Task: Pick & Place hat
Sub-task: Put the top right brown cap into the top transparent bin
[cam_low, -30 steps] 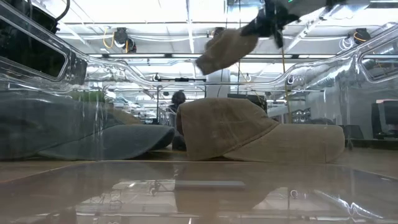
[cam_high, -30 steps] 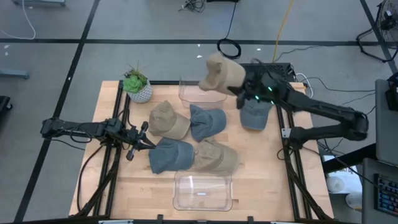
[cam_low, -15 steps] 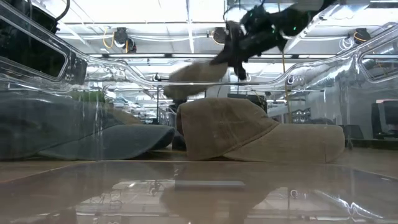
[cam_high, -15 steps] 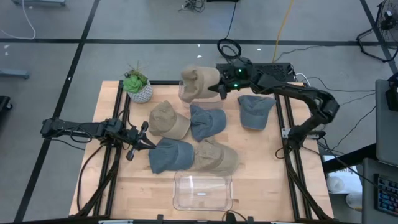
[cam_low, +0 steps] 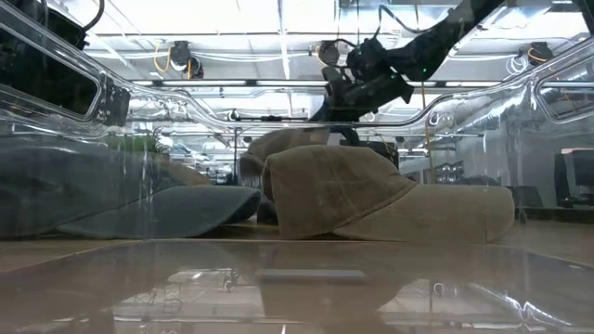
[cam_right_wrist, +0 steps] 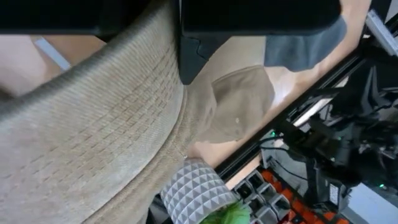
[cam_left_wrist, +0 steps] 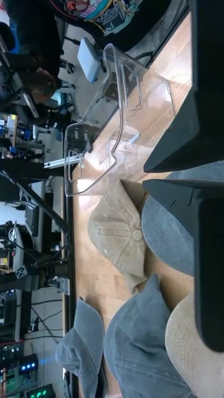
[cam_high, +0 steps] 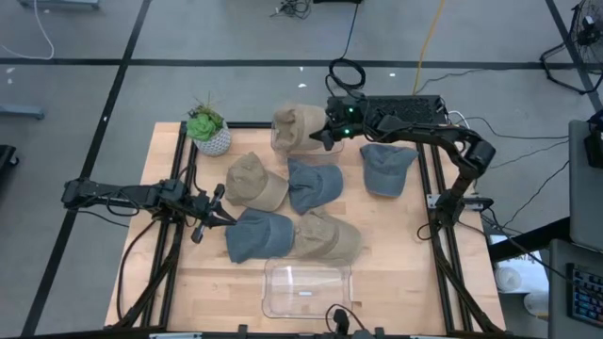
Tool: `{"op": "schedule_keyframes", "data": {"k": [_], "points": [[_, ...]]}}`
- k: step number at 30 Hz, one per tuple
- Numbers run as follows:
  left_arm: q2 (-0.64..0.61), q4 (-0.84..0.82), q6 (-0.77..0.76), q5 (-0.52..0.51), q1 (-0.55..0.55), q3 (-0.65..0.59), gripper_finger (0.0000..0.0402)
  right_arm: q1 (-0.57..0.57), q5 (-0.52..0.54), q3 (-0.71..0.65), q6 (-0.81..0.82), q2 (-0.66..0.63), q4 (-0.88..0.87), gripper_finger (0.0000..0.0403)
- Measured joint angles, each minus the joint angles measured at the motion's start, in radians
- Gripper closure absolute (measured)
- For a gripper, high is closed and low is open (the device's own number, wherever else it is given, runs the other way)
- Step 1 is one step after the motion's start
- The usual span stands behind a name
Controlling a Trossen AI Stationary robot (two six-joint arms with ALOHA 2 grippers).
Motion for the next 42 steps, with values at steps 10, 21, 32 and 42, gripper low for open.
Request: {"op": "schedule_keyframes", "data": {"k": [10, 21, 32, 42], "points": [[0.000, 0.000, 0.000, 0.000, 0.000, 0.000, 0.0364, 0.003, 0.084, 0.000, -0.018, -0.010, -0.054, 0.0402], [0.000, 0.000, 0.000, 0.000, 0.000, 0.000, 0.0364, 0.022, 0.088, -0.001, -0.049, -0.010, -0.131, 0.0402], [0.000, 0.000, 0.000, 0.000, 0.000, 0.000, 0.0364, 0.038, 0.215, -0.002, -0.085, -0.010, -0.131, 0.0316], [0.000, 0.000, 0.000, 0.000, 0.000, 0.000, 0.0364, 0.054, 0.248, -0.003, -0.126, -0.024, -0.125, 0.0176]]}}
